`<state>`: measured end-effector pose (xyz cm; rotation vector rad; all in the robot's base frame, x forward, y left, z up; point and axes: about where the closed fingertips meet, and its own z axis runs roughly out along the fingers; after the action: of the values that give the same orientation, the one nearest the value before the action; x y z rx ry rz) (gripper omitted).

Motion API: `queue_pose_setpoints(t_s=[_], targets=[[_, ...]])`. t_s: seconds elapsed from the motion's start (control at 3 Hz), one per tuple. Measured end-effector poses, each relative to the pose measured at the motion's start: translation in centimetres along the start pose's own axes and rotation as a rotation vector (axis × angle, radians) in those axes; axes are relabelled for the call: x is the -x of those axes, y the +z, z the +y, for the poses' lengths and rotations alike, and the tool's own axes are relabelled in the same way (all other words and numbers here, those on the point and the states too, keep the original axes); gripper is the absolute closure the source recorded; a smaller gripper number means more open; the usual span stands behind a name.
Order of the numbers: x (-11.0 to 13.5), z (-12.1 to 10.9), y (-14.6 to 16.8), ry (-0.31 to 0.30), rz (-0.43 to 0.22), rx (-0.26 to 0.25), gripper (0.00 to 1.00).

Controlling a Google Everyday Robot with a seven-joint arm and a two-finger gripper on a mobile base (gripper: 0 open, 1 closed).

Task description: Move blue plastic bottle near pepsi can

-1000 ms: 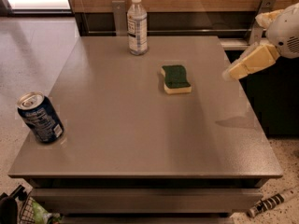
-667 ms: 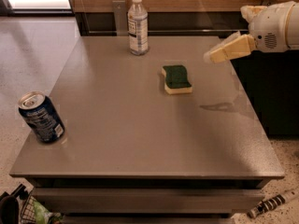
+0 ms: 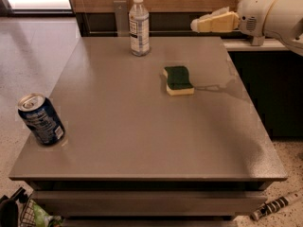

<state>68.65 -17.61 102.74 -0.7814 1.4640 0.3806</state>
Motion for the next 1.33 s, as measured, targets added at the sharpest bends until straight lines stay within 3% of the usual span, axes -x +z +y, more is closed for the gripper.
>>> queue_pose_setpoints(t_s=[0.33, 0.67, 1.0, 1.33], targets=[[0.0, 0.0, 0.0, 0.0, 0.0, 0.0, 0.0], [-1.2, 0.6, 3.2, 0.03, 0.013, 0.026, 0.0], [-4.0, 3.0, 10.0, 0.099, 0.015, 0.072, 0.0], [-5.1, 4.6, 13.6, 0.143, -0.007, 0.097, 0.0]])
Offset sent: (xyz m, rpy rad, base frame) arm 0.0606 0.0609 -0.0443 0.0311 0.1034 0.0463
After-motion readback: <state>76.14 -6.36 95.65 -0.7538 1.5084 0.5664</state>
